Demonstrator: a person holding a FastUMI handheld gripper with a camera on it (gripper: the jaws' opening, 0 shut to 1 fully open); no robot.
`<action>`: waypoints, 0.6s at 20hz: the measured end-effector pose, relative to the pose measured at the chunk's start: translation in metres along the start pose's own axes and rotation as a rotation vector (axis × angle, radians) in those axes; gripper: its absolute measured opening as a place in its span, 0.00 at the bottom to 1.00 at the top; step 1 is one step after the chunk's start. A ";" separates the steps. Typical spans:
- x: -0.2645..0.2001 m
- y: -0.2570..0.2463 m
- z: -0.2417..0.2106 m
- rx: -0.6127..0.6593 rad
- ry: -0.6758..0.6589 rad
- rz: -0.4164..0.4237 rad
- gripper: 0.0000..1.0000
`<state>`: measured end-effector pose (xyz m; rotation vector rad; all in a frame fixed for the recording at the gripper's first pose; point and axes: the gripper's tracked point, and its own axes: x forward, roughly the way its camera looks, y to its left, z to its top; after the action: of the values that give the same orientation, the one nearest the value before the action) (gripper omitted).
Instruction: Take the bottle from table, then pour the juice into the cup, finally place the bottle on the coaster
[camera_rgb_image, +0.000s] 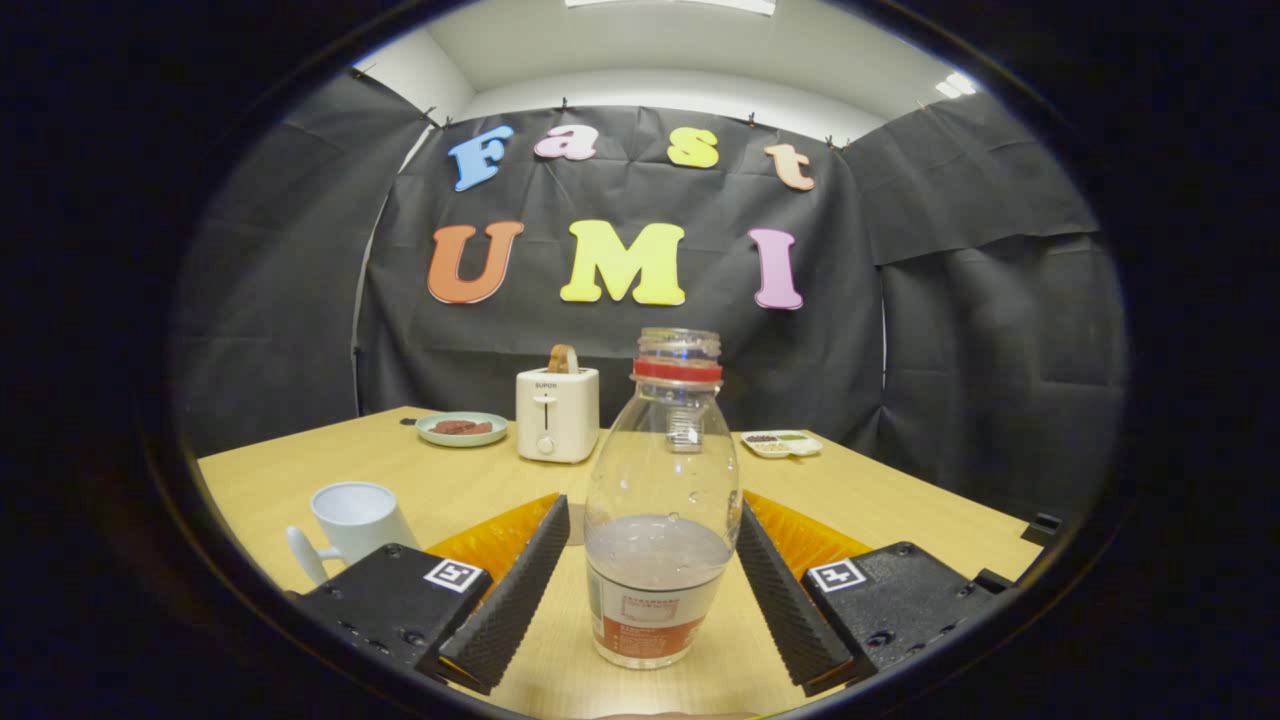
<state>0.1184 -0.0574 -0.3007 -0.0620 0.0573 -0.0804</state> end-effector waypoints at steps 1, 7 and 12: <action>0.001 -0.002 -0.003 0.001 0.008 -0.009 1.00; 0.005 -0.010 -0.006 0.015 0.005 -0.038 1.00; 0.005 -0.013 -0.005 -0.050 0.015 -0.069 0.85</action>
<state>0.1220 -0.0715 -0.3055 -0.1137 0.0718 -0.1482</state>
